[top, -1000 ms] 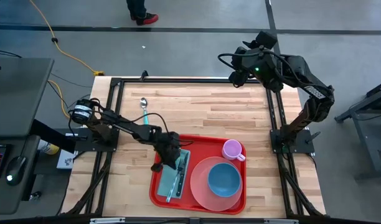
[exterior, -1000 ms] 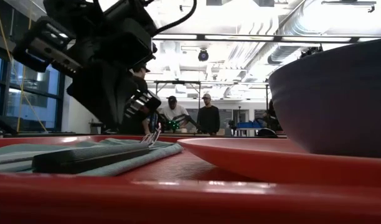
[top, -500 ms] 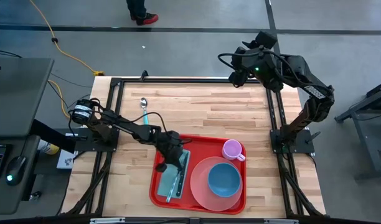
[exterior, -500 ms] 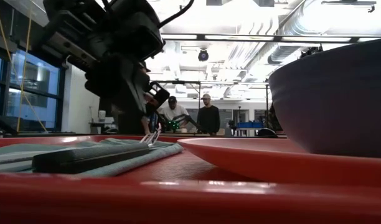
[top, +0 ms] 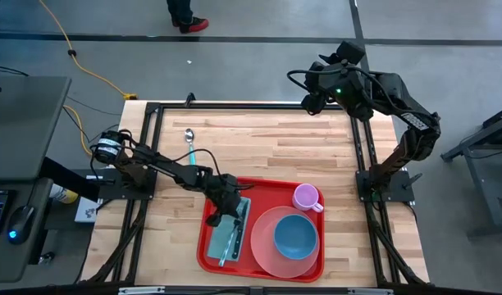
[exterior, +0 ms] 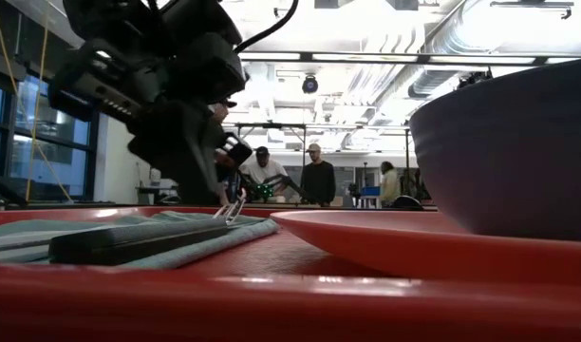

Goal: Set up tray
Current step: Put the blue fork on the blue table napkin to the left of the black table knife

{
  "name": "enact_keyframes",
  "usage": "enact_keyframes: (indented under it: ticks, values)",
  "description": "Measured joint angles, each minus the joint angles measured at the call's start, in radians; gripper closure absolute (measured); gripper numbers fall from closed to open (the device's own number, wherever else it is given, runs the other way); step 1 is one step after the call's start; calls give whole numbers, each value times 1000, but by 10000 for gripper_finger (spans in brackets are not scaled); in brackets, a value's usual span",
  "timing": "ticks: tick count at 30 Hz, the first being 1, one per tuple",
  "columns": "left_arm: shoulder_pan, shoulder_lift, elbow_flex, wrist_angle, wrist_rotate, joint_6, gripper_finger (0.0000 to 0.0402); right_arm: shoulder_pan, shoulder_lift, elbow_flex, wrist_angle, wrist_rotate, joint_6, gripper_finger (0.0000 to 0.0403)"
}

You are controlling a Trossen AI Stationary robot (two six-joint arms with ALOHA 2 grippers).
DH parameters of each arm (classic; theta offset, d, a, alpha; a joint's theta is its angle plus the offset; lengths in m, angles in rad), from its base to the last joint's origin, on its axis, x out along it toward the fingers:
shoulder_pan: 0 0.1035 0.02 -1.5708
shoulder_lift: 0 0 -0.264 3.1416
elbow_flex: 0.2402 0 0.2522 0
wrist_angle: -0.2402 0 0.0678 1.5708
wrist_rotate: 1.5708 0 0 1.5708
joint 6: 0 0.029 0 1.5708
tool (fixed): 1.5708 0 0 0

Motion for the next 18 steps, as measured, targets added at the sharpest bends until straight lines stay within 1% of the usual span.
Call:
enact_keyframes:
  ticks: [4, 8, 11, 15, 18]
  values:
    - [-33, 0, 0, -30, -7, -5, 393, 0, 0, 0, 0, -4, 3, 206]
    - [-71, 1, 0, -30, -78, -21, 393, 0, 0, 0, 0, -6, 3, 206]
    - [-87, 2, 24, -56, -126, -23, 393, 0, 0, 0, 0, -6, 2, 206]
    - [-108, 2, 57, -97, -194, 9, 393, 0, 0, 0, 0, -6, 2, 206]
    - [-111, 2, 71, -123, -207, 11, 393, 0, 0, 0, 0, -6, 2, 206]
